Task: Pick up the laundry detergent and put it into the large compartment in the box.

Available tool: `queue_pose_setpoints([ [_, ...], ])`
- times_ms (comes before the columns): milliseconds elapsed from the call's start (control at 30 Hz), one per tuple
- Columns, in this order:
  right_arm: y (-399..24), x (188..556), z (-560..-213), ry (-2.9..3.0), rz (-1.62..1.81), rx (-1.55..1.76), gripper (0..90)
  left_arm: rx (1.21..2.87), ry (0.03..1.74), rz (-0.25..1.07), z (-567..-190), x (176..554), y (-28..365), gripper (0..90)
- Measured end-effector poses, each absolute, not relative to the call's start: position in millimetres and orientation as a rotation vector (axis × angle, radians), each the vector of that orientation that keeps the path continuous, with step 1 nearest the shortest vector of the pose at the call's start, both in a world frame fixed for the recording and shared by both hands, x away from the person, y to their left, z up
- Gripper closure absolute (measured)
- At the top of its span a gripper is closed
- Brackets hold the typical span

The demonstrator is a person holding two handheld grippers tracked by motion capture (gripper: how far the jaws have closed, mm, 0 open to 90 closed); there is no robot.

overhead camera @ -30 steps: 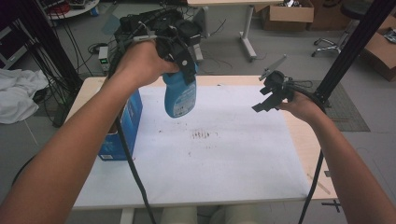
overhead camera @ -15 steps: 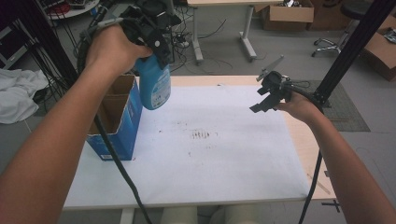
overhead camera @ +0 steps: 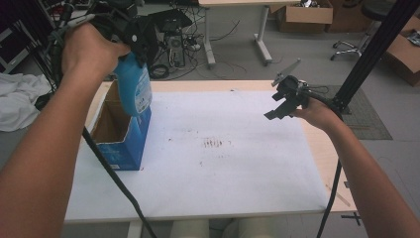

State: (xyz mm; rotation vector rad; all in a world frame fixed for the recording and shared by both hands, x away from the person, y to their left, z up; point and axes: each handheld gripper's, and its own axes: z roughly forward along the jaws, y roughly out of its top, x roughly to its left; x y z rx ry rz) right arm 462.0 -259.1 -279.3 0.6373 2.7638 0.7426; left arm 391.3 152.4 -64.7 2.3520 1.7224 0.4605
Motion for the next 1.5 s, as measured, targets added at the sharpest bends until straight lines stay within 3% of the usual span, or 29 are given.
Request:
queue_pose_setpoints([
  [567,-261,461,-278,2.761,0.762,0.621,16.3,2.195,1.952,0.475,-84,395,192,38.1],
  [1500,-257,464,-284,2.775,0.726,0.629,16.2,2.146,2.005,0.461,-163,404,224,38.1],
])
